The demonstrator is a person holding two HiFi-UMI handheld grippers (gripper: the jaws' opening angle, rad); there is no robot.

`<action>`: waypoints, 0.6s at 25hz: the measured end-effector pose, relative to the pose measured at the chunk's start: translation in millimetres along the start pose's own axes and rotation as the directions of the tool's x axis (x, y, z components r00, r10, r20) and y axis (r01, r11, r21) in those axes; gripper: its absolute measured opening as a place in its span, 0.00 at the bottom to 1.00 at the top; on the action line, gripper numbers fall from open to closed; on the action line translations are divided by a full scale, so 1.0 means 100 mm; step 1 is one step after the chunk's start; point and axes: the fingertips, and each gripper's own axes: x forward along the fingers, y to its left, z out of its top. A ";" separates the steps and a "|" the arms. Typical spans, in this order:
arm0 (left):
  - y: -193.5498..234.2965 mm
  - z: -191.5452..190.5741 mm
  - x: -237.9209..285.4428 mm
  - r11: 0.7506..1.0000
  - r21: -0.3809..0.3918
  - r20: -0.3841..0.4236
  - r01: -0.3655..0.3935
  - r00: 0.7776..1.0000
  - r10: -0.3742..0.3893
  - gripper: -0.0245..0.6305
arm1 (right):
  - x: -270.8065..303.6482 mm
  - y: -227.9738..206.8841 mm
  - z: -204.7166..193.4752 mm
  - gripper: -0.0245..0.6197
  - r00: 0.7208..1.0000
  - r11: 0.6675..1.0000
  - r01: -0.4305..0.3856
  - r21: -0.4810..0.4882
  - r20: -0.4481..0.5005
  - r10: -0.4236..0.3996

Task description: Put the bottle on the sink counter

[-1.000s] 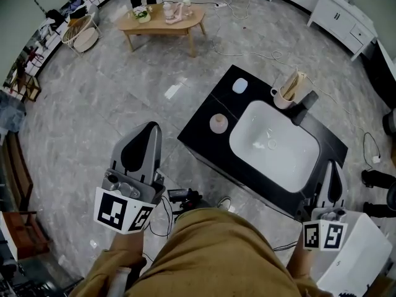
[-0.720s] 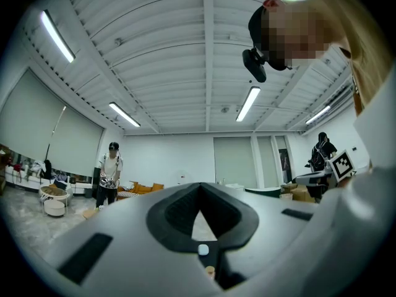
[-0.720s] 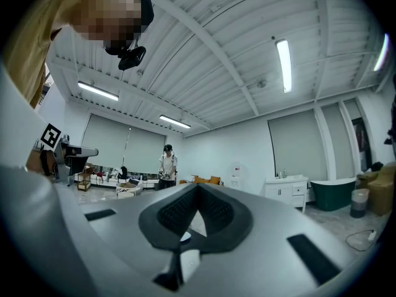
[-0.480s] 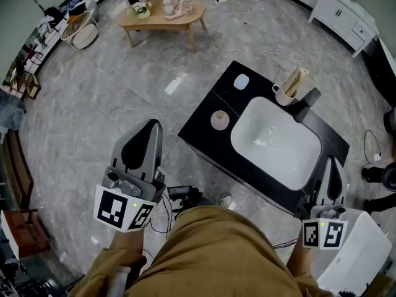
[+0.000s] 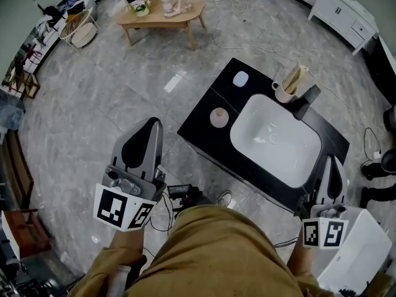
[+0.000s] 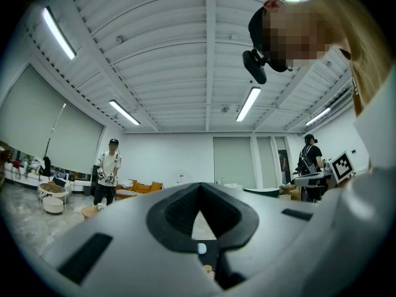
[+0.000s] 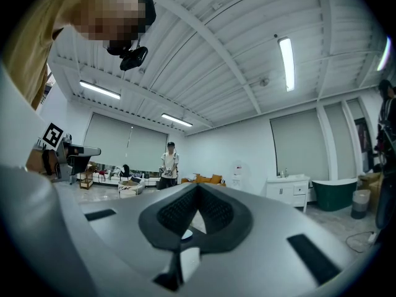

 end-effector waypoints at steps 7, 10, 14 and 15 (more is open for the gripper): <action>-0.02 -0.02 -0.01 1.000 -0.002 -0.003 0.000 1.000 0.000 0.04 | -0.02 0.00 -0.02 0.04 1.000 1.000 0.001 0.000 -0.003 -0.001; -0.02 -0.02 -0.01 1.000 -0.002 -0.006 -0.001 1.000 0.001 0.04 | -0.02 0.00 -0.02 0.04 1.000 1.000 0.001 0.002 -0.002 -0.001; -0.03 -0.02 -0.02 1.000 -0.009 -0.005 0.000 1.000 0.000 0.04 | -0.03 -0.01 -0.02 0.04 1.000 1.000 0.001 0.003 -0.001 -0.001; -0.03 -0.02 -0.02 1.000 -0.009 -0.004 0.000 1.000 0.000 0.04 | -0.03 0.00 -0.02 0.04 1.000 1.000 0.000 0.002 -0.002 0.000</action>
